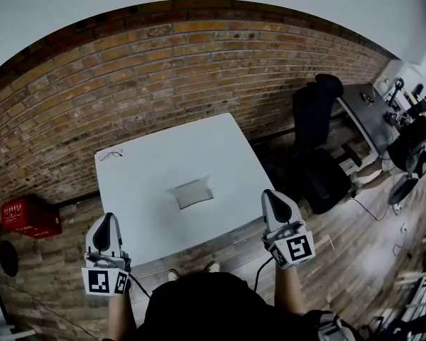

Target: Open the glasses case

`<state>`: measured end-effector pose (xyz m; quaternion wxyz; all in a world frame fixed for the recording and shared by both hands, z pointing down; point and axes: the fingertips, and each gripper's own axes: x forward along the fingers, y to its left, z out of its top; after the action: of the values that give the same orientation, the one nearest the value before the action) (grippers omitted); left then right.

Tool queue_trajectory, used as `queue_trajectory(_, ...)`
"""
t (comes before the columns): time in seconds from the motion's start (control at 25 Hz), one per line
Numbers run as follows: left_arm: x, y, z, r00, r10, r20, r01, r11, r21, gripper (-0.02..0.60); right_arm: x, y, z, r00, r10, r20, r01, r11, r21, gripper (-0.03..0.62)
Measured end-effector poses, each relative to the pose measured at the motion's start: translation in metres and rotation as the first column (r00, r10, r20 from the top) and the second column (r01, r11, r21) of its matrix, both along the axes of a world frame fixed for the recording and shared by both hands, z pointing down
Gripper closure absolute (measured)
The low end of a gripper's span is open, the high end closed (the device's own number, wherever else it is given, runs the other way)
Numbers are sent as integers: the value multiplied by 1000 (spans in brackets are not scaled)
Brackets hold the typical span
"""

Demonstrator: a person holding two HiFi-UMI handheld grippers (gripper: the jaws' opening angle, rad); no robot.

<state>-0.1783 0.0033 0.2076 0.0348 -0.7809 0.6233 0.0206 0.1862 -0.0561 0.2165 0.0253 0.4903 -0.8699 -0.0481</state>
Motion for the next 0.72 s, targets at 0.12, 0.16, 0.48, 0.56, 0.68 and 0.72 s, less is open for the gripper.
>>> queue_trajectory(0.12, 2, -3, -5, 1000, -3, -5, 3, 1000, 16, 575, -3, -5, 1, 1000, -11, -6, 11, 1000, -5, 589)
queue_trajectory(0.16, 3, -4, -7, 1000, -5, -9, 5, 1000, 22, 575, -4, -6, 1, 1000, -15, -5, 15, 1000, -2, 589)
queue_trajectory(0.48, -4, -4, 0, 999, -17, -42, 18, 999, 29, 574, -24, -10, -3, 999, -50, 22, 49, 998, 36, 589)
queue_trajectory(0.56, -5, -6, 0, 999, -9, -34, 10, 1000, 23, 575, -30, -9, -6, 998, -55, 41, 53, 997, 50, 589)
queue_trajectory(0.68, -7, -10, 0, 1000, 5, -22, -5, 1000, 22, 575, -34, -7, -5, 998, -48, 47, 45, 998, 49, 589)
queue_trajectory(0.72, -8, -11, 0, 1000, 9, -22, -9, 1000, 24, 575, -33, -7, -2, 998, -42, 43, 40, 998, 41, 589)
